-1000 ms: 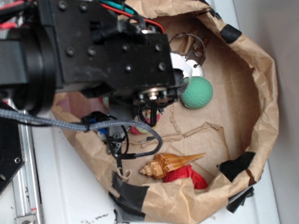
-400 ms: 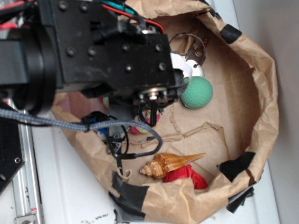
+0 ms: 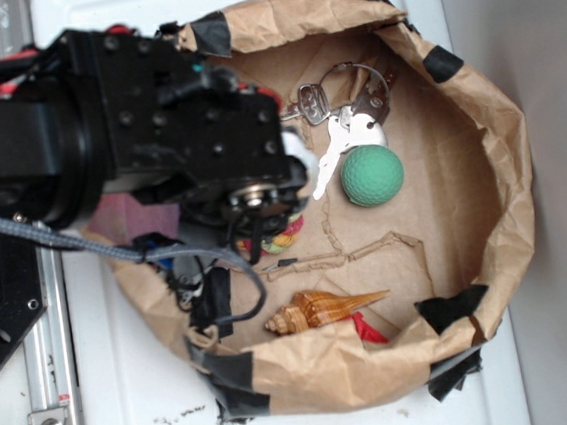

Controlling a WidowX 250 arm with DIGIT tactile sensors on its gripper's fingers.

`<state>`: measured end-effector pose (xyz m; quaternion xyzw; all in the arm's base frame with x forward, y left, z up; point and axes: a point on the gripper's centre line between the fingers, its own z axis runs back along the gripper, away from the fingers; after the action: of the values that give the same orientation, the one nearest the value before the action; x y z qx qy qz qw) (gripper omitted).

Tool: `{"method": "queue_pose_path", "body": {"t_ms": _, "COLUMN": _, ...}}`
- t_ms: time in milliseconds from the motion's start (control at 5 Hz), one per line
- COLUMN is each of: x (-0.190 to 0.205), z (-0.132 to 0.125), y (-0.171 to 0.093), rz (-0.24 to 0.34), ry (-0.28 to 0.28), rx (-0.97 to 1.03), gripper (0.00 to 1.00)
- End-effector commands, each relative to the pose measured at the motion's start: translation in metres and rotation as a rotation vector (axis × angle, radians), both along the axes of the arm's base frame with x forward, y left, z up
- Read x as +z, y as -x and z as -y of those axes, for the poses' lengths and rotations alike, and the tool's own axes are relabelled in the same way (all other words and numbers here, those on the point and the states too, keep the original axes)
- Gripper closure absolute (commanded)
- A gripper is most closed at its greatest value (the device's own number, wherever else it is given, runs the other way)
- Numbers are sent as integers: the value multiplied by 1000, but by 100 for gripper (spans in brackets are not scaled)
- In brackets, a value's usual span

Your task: Grab the multicolored rope.

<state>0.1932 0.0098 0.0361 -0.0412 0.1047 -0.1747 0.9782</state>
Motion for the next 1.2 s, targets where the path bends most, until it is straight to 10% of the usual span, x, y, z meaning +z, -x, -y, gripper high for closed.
{"method": "queue_pose_path", "body": {"t_ms": 0, "x": -14, "z": 2, "y": -16, "rz": 203, "ry": 59, "rx": 120, "gripper": 0}}
{"method": "queue_pose_path", "body": {"t_ms": 1000, "x": -5, "z": 24, "y": -23, "rz": 229, "ry": 35, "rx": 154, "gripper": 0}}
